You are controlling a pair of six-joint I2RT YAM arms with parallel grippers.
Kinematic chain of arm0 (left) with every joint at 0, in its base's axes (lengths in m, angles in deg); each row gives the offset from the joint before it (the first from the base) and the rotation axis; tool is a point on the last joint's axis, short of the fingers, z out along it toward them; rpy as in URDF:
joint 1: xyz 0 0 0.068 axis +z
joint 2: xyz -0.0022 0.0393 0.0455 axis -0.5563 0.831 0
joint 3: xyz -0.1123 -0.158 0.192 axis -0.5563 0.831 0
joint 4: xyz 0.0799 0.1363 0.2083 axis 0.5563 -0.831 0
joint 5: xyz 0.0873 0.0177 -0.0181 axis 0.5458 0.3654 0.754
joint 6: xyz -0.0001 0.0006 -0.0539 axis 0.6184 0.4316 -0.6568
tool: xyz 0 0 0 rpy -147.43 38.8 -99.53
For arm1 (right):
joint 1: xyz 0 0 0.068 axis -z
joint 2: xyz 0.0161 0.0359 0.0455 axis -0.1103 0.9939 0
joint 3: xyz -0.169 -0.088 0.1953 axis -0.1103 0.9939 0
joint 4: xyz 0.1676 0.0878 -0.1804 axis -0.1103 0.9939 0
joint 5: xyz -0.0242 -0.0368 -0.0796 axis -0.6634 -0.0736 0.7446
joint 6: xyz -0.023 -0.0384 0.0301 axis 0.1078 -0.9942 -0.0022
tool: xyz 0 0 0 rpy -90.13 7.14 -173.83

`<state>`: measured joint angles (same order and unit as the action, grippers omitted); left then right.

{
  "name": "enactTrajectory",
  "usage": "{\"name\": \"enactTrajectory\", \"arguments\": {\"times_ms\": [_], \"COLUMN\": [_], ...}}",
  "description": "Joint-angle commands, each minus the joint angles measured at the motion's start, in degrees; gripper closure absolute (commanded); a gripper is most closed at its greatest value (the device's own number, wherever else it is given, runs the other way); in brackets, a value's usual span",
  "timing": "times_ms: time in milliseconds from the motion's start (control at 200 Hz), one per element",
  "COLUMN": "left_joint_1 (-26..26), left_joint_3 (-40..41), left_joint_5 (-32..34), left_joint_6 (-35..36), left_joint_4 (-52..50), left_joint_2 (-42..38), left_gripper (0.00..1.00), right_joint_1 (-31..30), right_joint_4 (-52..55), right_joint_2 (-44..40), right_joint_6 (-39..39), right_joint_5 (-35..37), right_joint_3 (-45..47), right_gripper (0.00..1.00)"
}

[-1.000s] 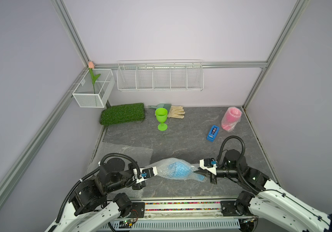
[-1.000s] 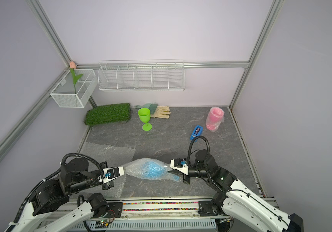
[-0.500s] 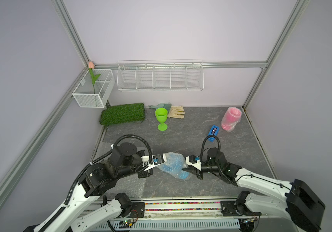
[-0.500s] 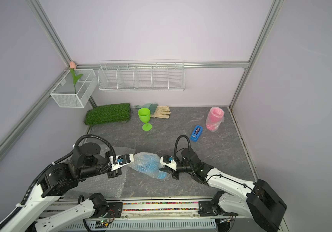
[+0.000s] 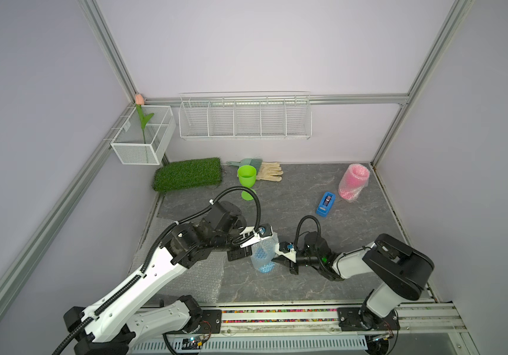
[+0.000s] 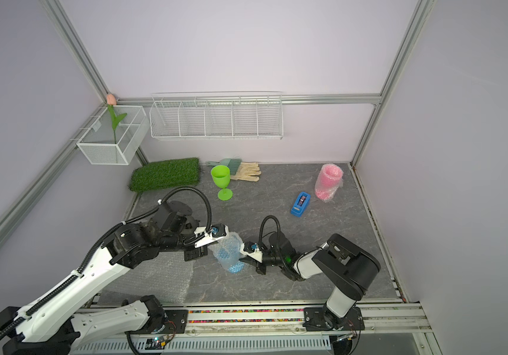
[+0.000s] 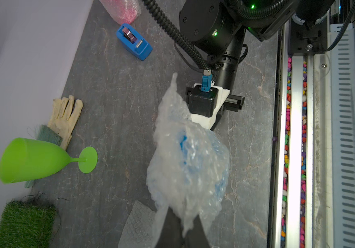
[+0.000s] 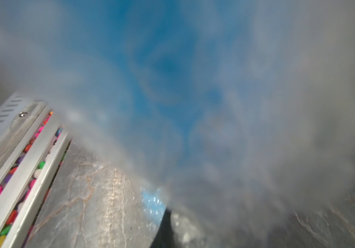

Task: Wrap wine glasses in bubble wrap
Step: Wrap the wine glass in bubble wrap.

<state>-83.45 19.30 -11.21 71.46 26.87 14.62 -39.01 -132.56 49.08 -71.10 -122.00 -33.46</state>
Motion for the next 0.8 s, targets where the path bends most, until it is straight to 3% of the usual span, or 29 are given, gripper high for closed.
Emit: {"name": "enactTrajectory", "arguments": {"times_ms": [0,440,795], "left_joint_1": [-0.56,-0.78,-0.72], "left_joint_3": [-1.22,-1.87,1.98], "left_joint_5": [0.91,-0.96,-5.14], "left_joint_6": [-1.79,-1.49,-2.43], "left_joint_4": [-1.71,-7.16,-5.63], "left_joint_2": [3.10,24.05,32.19], "left_gripper": [1.00,1.00,1.00], "right_joint_1": [0.62,1.72,2.93], "right_joint_4": [-7.33,-10.24,-14.78], "right_joint_2": [2.78,4.89,6.61], "right_joint_6": [0.61,1.94,4.14], "right_joint_5": [0.20,-1.38,-2.15], "right_joint_3": [1.90,2.49,3.19], "right_gripper": [0.93,0.93,0.93]}}
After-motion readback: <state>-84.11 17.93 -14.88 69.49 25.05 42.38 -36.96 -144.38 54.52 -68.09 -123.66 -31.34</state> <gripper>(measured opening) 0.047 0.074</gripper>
